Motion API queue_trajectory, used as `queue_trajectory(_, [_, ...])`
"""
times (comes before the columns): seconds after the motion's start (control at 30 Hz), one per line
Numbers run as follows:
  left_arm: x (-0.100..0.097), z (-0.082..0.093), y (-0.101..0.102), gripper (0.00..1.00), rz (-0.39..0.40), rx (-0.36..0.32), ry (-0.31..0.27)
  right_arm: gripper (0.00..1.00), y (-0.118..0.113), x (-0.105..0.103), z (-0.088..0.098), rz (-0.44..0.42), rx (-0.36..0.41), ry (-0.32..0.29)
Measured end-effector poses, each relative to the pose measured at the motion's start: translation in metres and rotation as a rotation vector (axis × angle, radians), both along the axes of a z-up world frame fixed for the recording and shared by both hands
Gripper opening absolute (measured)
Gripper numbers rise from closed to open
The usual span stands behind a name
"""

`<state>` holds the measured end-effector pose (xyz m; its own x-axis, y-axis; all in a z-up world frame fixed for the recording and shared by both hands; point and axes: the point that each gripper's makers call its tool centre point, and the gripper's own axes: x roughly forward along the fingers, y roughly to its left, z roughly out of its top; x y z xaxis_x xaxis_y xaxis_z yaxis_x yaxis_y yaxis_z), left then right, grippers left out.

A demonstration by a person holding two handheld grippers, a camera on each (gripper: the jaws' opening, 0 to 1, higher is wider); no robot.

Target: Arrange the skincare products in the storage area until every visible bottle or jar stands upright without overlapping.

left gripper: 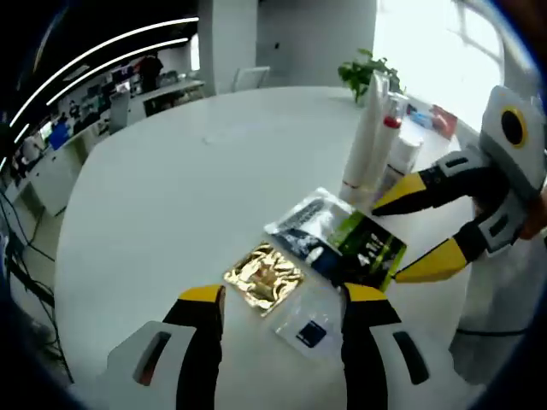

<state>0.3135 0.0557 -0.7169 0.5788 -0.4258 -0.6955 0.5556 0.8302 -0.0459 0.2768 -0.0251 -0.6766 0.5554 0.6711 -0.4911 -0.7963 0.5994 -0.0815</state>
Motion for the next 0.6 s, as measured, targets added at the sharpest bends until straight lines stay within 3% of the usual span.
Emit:
queue_trajectory(0.07, [-0.010, 0.002, 0.003, 0.60, 0.031, -0.002, 0.009, 0.40, -0.011, -0.008, 0.003, -0.013, 0.015, 0.004])
queue_trajectory(0.2, [-0.027, 0.003, 0.007, 0.69, 0.078, -0.017, 0.008, 0.61, -0.040, -0.016, 0.000, -0.072, -0.004, -0.010])
queue_trajectory(0.33, [-0.048, 0.005, 0.005, 0.72, 0.136, -0.043, 0.015, 0.72, -0.077, -0.026, -0.001, -0.145, -0.018, 0.012])
queue_trajectory(0.43, [-0.062, 0.015, 0.002, 0.79, 0.191, -0.114, -0.001, 0.86, -0.104, -0.031, 0.002, -0.212, -0.032, 0.021])
queue_trajectory(0.6, [-0.083, 0.027, 0.002, 0.88, 0.236, -0.145, -0.031, 0.92, -0.135, -0.040, 0.007, -0.249, 0.001, 0.045])
